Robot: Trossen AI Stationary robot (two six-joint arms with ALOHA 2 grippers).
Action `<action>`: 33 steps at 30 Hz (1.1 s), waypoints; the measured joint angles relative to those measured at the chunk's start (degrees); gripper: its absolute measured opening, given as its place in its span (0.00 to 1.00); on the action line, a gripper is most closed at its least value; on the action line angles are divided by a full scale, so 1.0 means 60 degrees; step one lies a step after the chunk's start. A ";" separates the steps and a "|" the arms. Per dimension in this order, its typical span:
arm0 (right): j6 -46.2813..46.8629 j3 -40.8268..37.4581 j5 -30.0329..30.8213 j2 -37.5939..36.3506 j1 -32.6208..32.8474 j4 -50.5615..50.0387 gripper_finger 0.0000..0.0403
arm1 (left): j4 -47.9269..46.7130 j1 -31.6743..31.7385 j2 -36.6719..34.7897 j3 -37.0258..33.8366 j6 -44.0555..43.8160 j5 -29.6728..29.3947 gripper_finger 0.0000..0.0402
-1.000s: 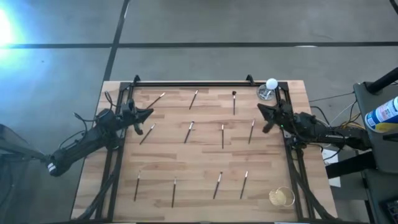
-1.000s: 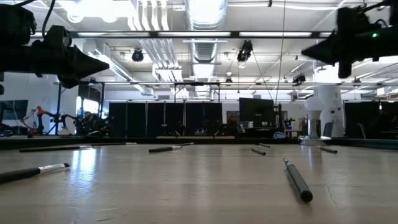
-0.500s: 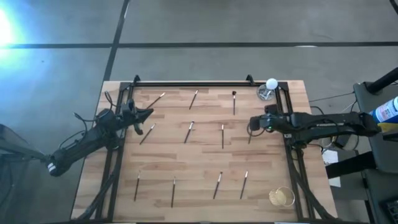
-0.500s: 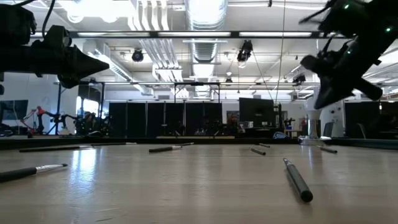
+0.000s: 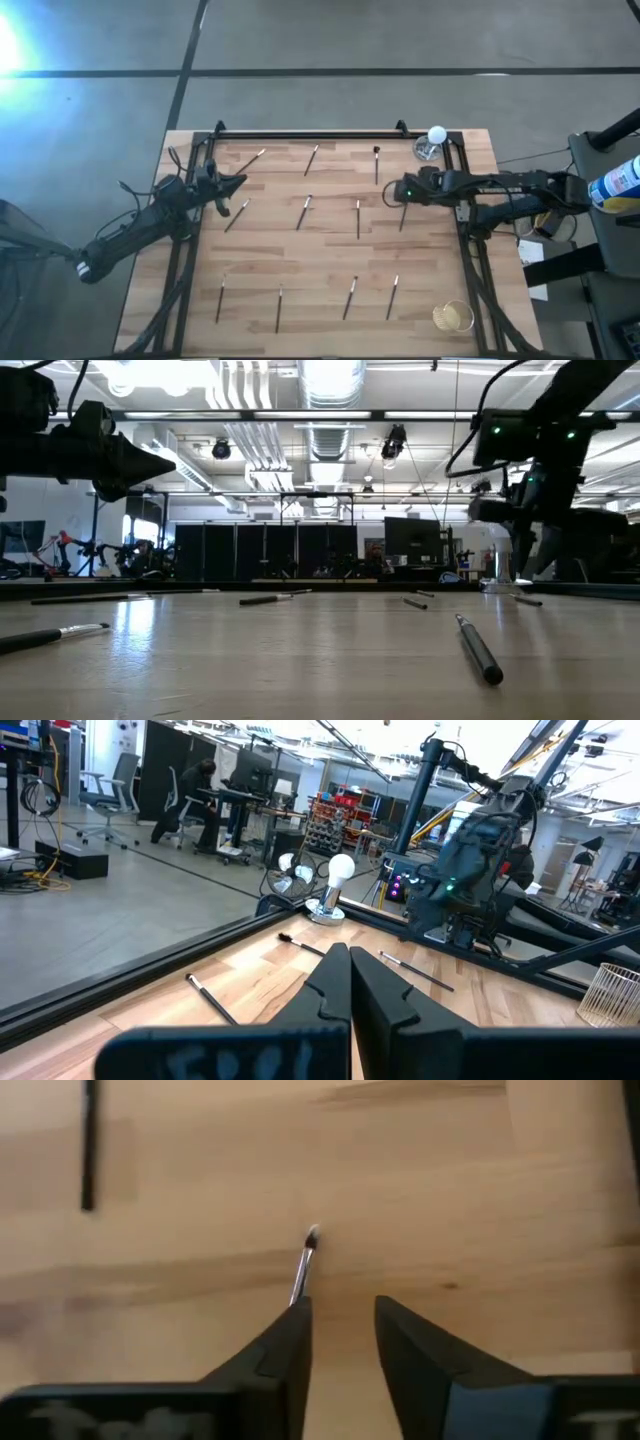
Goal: Pick & Place Makeup Brushes
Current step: Put the eyeshadow brush into the makeup brush holder
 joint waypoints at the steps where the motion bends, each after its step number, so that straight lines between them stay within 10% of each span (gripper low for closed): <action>1: -0.0193 0.0010 -0.0123 0.0136 -0.0222 0.0162 0.31 | 0.0003 -0.0002 0.0000 0.0000 -0.0001 0.0000 0.00; 33: -0.1512 0.0394 -0.0400 0.2543 -0.1462 0.1759 0.05 | 0.0000 -0.0002 0.0002 0.0000 -0.0002 -0.0002 0.00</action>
